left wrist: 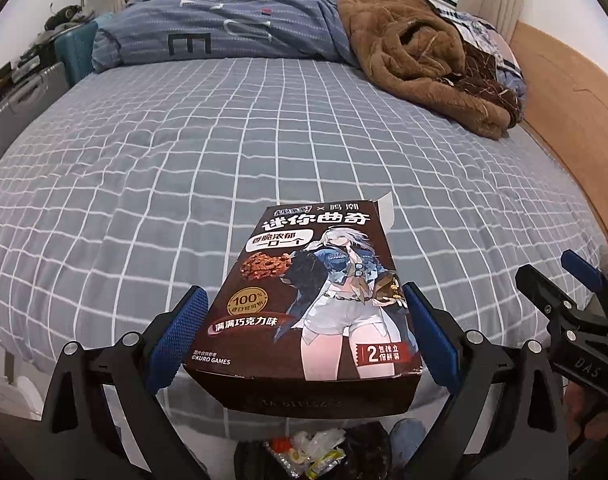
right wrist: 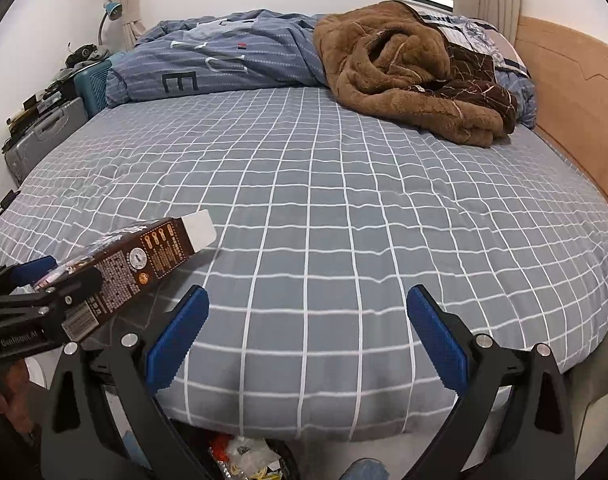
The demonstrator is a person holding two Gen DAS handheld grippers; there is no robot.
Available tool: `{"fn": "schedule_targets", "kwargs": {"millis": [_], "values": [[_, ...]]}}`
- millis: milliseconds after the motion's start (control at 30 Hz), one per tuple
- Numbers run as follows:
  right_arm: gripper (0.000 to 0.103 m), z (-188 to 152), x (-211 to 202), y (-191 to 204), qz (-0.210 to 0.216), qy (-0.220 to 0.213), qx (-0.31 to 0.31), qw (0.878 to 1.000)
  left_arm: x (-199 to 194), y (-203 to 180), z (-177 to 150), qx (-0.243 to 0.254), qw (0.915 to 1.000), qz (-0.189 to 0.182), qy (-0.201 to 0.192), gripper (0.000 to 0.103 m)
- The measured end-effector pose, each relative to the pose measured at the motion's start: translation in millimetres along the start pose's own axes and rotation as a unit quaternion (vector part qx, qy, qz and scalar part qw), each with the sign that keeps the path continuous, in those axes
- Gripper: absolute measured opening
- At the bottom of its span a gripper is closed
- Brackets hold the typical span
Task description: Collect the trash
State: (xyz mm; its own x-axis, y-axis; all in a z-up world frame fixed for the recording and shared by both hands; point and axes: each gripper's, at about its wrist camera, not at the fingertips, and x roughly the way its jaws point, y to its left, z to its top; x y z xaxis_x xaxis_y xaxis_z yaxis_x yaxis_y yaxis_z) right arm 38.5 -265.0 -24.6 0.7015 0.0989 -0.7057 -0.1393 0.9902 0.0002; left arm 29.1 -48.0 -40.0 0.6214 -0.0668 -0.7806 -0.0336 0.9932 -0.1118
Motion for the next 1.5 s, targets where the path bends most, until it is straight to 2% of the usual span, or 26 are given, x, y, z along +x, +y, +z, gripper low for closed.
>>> {"fn": "schedule_targets", "kwargs": {"millis": [500, 533, 567, 600, 667, 733, 800, 900, 967, 1067, 1100, 1167, 1333, 1500], "values": [[0.095, -32.7, -46.9, 10.6, 0.009, -0.01, 0.009, 1.0, -62.4, 6.6, -42.9, -0.022, 0.9993, -0.009, -0.028, 0.093], [0.095, -36.3, -49.9, 12.2, 0.01, -0.01, 0.009, 1.0, -66.1, 7.5, -46.9, -0.025, 0.9992, -0.01, -0.03, 0.088], [0.095, -39.6, -52.2, 13.5, 0.01, -0.009, 0.008, 1.0, -69.9, 7.8, -51.5, -0.024, 0.9992, -0.013, -0.03, 0.063], [0.095, -42.9, -54.1, 15.7, 0.009, -0.007, 0.006, 1.0, -71.8, 7.7, -55.3, -0.023, 0.9994, -0.009, -0.024, 0.059], [0.095, -46.0, -57.1, 19.3, 0.012, -0.008, 0.002, 1.0, -79.3, 8.6, -62.4, -0.025, 0.9992, -0.01, -0.031, 0.059], [0.095, -48.9, -59.5, 24.3, 0.015, -0.008, -0.002, 1.0, -81.5, 6.1, -66.6, -0.013, 0.9991, 0.004, -0.041, 0.059], [0.095, -51.8, -59.1, 26.4, 0.018, -0.005, -0.004, 1.0, -75.1, 5.5, -68.0, -0.011, 0.9994, 0.002, -0.032, 0.059], [0.095, -55.6, -56.5, 29.4, 0.016, 0.0, -0.011, 1.0, -52.3, 7.5, -73.5, -0.005, 0.9999, 0.005, -0.011, 0.062], [0.095, -56.8, -54.4, 28.1, 0.019, 0.002, -0.009, 1.0, -36.5, 11.8, -79.0, -0.01, 0.9999, 0.001, 0.005, 0.075], [0.095, -57.6, -50.5, 27.3, 0.019, 0.006, -0.011, 1.0, -21.7, 19.3, -85.9, -0.029, 0.9989, -0.008, 0.036, 0.076], [0.095, -57.8, -49.5, 27.0, 0.019, 0.006, -0.011, 1.0, -21.3, 18.6, -86.3, -0.025, 0.9991, -0.004, 0.035, 0.076], [0.095, -58.0, -47.5, 25.6, 0.019, 0.008, -0.009, 1.0, -25.8, 15.5, -87.3, -0.017, 0.9995, 0.001, 0.025, 0.087], [0.095, -62.8, -45.8, 28.8, 0.022, 0.015, -0.012, 1.0, -36.8, 10.4, -87.4, -0.005, 0.9999, 0.012, 0.009, 0.097], [0.095, -71.3, -48.6, 30.7, 0.019, 0.025, -0.011, 0.999, -47.2, 9.8, -89.3, -0.004, 0.9998, 0.016, 0.009, 0.097]]}}
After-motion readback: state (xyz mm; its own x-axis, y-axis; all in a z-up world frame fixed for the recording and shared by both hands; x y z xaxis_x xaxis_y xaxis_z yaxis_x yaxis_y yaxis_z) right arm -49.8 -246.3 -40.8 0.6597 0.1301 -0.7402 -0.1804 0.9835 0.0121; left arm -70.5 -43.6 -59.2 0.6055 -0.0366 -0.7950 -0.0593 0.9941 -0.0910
